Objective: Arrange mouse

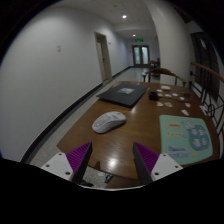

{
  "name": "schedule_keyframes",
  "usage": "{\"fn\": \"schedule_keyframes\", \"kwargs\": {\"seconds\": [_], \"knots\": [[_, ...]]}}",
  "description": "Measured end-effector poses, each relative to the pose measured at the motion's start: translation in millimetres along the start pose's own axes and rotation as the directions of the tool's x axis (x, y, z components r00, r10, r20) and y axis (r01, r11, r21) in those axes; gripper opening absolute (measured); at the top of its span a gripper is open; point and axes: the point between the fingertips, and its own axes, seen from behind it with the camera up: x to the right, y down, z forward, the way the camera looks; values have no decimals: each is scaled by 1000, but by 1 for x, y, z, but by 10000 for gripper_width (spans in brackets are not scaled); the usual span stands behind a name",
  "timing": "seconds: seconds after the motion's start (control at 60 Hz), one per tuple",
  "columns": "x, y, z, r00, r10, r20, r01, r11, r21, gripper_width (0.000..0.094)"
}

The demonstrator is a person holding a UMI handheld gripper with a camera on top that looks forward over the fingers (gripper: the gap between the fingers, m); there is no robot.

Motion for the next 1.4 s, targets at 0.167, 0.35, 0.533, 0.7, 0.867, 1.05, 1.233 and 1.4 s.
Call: {"fn": "schedule_keyframes", "kwargs": {"seconds": [0.167,0.35,0.533,0.7,0.867,1.05,1.233,1.4], "knots": [[-38,-4,65,995,-57,77,61,997,-53,831],[-28,-41,123,998,-60,-6,60,997,-43,819],[-33,-67,162,999,-8,-51,4,998,-69,795],[-33,-73,176,999,-41,-11,40,997,-69,410],[-23,-117,112,991,-130,19,128,988,83,348],[100,-196,-29,990,-40,-136,84,939,334,347],[242,-87,-39,950,126,-286,-89,986,139,347],[272,-8,-5,942,181,-283,-185,983,12,345]]}}
